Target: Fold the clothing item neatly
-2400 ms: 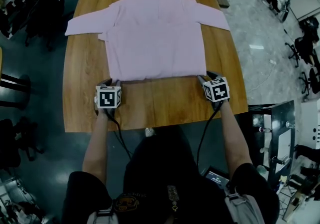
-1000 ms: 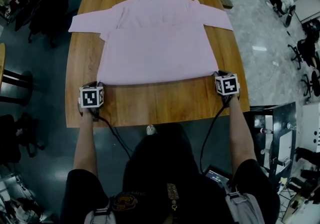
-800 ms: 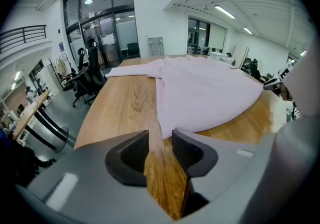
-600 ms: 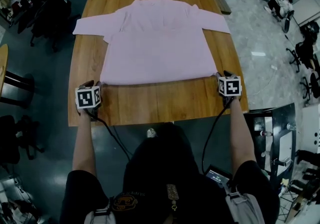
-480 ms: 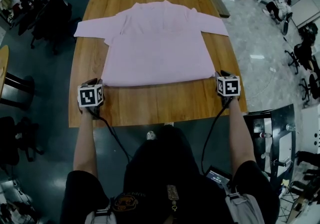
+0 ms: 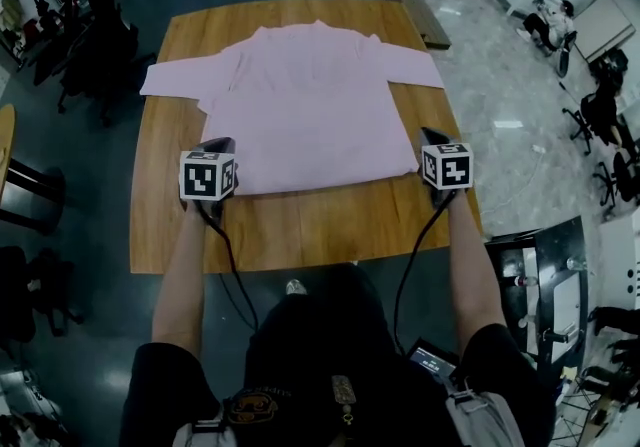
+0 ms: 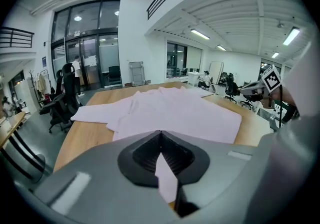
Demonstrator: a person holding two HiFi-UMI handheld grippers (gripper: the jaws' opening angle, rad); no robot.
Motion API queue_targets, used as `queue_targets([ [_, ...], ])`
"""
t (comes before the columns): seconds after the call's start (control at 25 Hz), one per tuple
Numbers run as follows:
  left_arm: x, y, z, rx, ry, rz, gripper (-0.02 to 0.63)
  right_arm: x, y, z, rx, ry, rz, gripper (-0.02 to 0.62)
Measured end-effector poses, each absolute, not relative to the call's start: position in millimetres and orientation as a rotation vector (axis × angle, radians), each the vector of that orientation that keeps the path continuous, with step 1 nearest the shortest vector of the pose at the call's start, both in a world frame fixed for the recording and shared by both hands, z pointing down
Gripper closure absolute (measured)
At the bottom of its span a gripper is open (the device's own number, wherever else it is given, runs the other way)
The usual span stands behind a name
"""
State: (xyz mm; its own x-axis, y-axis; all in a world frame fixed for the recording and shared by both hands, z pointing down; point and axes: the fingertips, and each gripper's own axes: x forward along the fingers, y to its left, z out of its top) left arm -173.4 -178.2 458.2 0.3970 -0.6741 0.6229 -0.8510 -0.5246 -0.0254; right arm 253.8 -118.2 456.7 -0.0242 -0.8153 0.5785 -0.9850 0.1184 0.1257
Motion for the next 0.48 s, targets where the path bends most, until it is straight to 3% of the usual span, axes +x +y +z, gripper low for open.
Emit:
queue_targets([
  [0.48, 27.0, -268.2, 451.0, 2.478, -1.156, 0.804, 0.598, 353.7, -214.3, 472.5, 1.792, -1.961, 0.524, 0.589],
])
